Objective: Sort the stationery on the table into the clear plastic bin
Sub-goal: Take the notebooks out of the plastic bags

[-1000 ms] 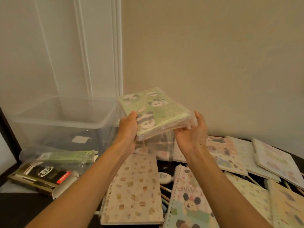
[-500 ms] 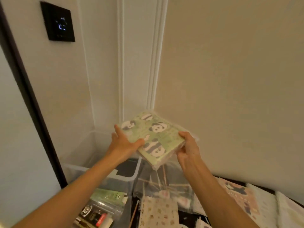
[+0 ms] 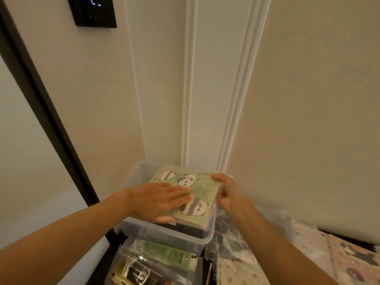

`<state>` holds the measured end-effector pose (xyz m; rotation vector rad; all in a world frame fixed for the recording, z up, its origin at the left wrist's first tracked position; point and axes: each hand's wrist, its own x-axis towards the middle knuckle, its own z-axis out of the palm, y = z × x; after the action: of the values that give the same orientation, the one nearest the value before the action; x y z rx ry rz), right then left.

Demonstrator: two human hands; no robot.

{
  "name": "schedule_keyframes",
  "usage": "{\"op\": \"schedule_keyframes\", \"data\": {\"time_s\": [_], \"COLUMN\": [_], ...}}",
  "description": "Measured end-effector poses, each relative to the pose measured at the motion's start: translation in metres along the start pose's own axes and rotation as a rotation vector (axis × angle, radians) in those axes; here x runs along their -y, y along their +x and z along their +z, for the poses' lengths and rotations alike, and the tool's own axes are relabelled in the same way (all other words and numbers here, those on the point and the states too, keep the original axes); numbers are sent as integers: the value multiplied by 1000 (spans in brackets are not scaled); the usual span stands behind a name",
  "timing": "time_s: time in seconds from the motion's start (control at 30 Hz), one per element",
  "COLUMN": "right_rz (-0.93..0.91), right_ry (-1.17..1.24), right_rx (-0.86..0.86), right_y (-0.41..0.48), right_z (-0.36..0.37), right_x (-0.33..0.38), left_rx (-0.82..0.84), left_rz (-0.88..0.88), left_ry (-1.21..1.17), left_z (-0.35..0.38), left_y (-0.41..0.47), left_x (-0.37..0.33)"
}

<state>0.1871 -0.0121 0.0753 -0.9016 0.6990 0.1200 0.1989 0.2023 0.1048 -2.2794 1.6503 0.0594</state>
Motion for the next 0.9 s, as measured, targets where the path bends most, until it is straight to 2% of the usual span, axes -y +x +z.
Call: {"op": "schedule_keyframes", "data": {"time_s": [0.17,0.27,0.33,0.43,0.53,0.67,0.77,0.9], "right_rz": [90,126,149,202,245,282,264,260], "right_ry": [-52,-78,-97,-94,-77,-91,-82,-200], "right_rx": [21,48,77,49,18,-99,-210,-330], "right_y": [39,61,67,91,103,117,137,141], "right_z": [17,25,28,29,25,21,14,14], "right_x": [-25,-35,-39,-54,-64,-73,-88,-88], "left_rx": [191,179,154,156,272,318,431,313], "left_rz": [42,102,77,144,128,110,164,259], "left_ry": [3,56,91,157,93,38,188,322], "left_z": [33,39,46,88,110,117,135,152], "left_y": [8,10,13,26,41,52,53,64], "left_x": [25,34,41,51,45,40,42,34]}}
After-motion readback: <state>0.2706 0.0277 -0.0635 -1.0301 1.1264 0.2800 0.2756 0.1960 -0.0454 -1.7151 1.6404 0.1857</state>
